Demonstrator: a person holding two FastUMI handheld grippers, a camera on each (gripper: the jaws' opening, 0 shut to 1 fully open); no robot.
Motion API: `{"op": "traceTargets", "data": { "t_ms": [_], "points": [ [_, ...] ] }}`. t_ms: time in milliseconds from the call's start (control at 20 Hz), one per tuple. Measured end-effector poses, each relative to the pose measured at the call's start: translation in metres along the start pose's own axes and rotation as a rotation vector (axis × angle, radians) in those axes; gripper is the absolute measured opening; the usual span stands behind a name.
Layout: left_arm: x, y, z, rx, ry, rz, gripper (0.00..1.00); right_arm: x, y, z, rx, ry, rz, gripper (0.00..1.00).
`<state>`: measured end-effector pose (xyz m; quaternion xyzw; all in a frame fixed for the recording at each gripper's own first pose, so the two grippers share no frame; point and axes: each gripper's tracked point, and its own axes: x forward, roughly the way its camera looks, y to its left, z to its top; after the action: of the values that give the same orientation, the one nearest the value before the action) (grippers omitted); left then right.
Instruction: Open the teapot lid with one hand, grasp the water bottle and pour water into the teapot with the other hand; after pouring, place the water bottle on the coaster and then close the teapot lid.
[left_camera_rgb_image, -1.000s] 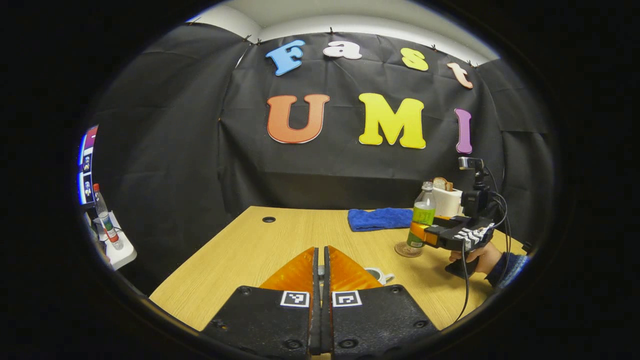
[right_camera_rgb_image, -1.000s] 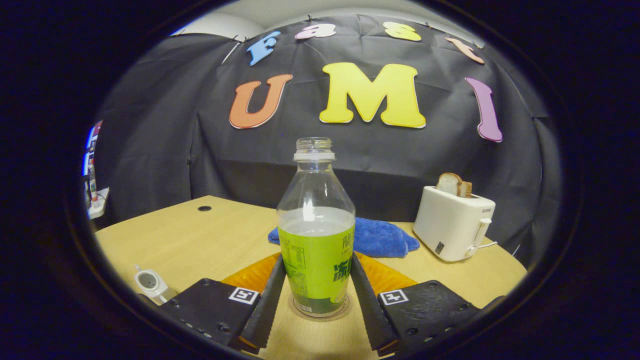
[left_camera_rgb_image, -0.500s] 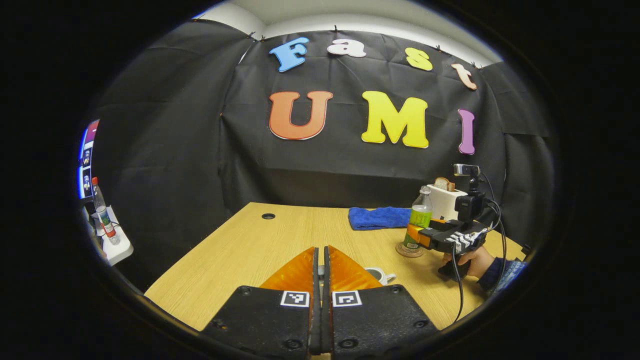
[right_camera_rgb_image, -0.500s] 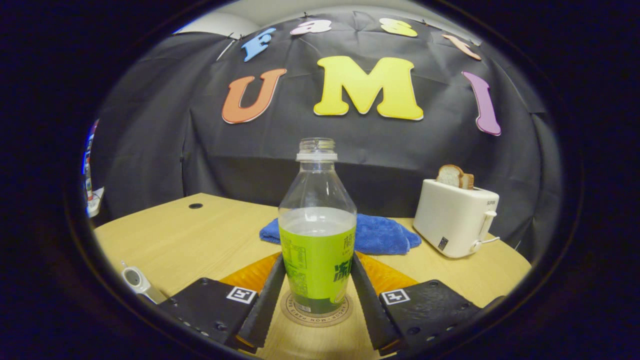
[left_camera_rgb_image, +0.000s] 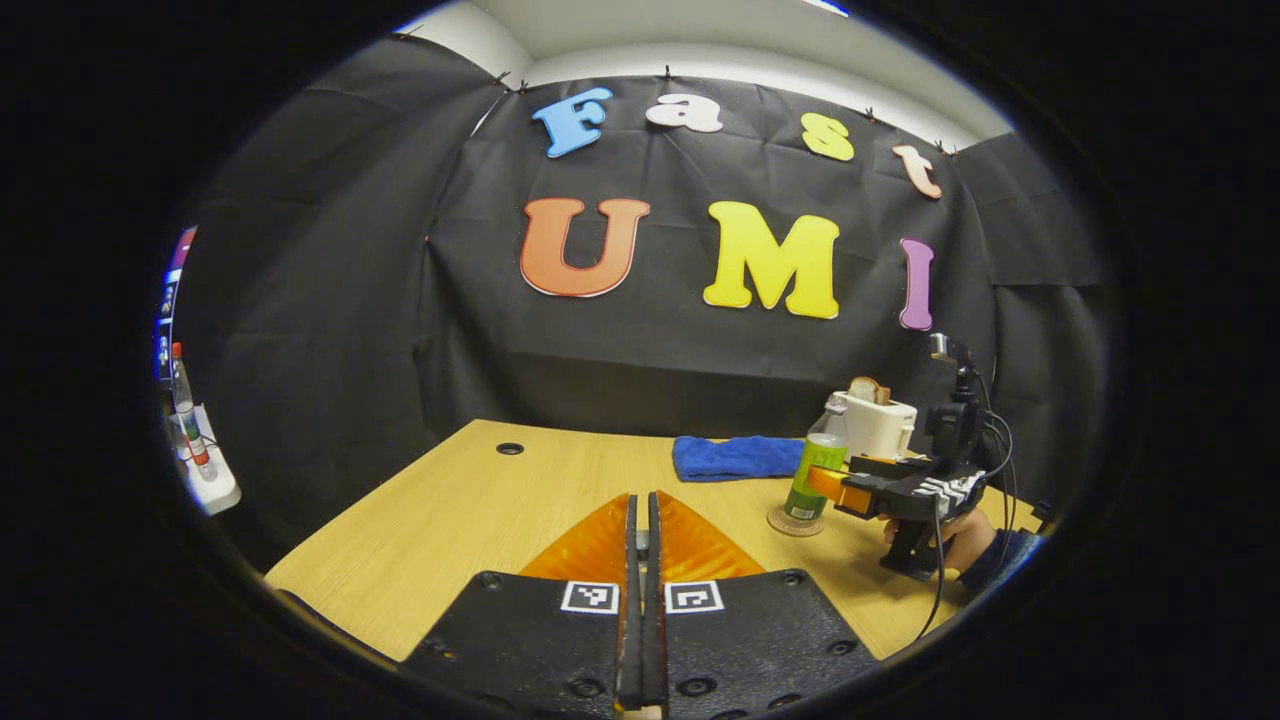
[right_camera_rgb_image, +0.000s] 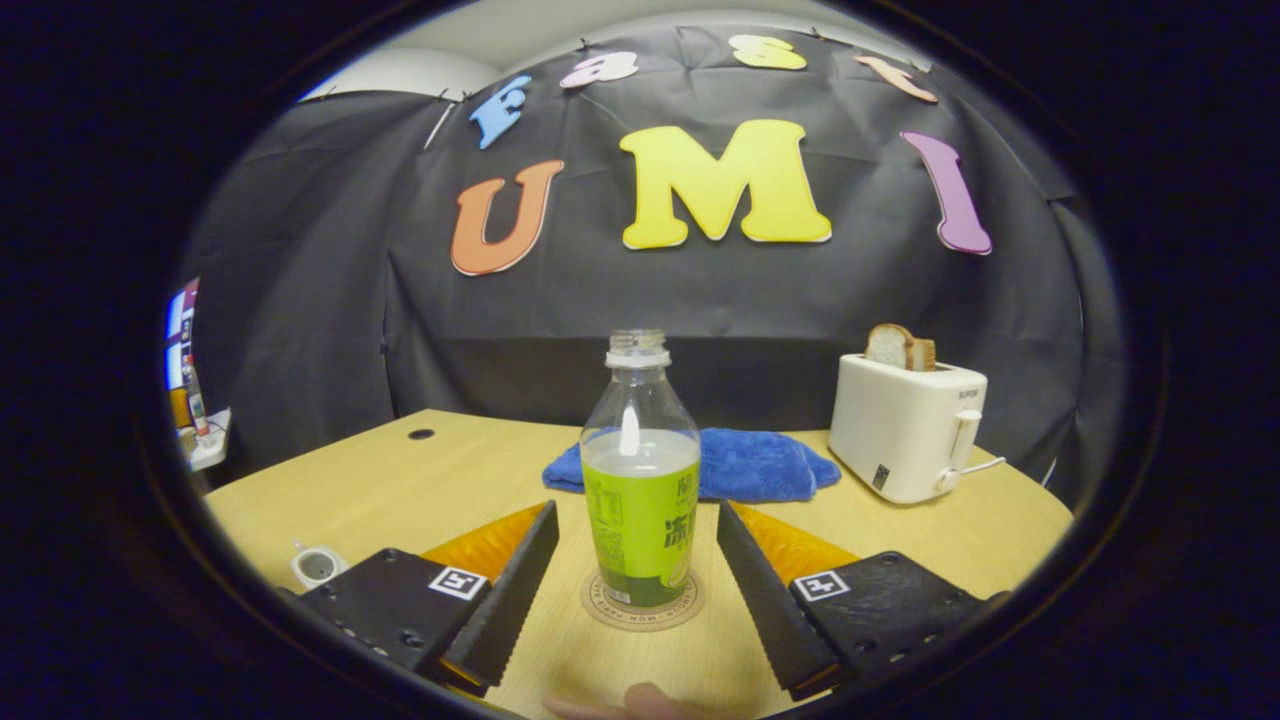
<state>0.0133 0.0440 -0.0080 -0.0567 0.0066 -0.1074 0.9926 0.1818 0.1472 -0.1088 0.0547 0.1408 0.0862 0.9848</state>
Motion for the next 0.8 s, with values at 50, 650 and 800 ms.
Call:
{"op": "traceTargets", "data": {
  "t_ms": [50,650,800],
  "points": [
    [0.004,-0.004,0.001,-0.001,-0.017,-0.006,0.02,-0.01,-0.002,0.003,0.004,-0.014,0.008,0.95],
    [0.058,-0.06,-0.053,0.028,-0.04,-0.132,0.03,-0.128,-0.066,0.003,0.01,-0.131,-0.056,0.94],
    [0.065,-0.056,-0.066,0.024,-0.013,-0.108,0.03,-0.151,-0.072,0.001,0.017,-0.154,-0.059,0.94]
  ]
}}
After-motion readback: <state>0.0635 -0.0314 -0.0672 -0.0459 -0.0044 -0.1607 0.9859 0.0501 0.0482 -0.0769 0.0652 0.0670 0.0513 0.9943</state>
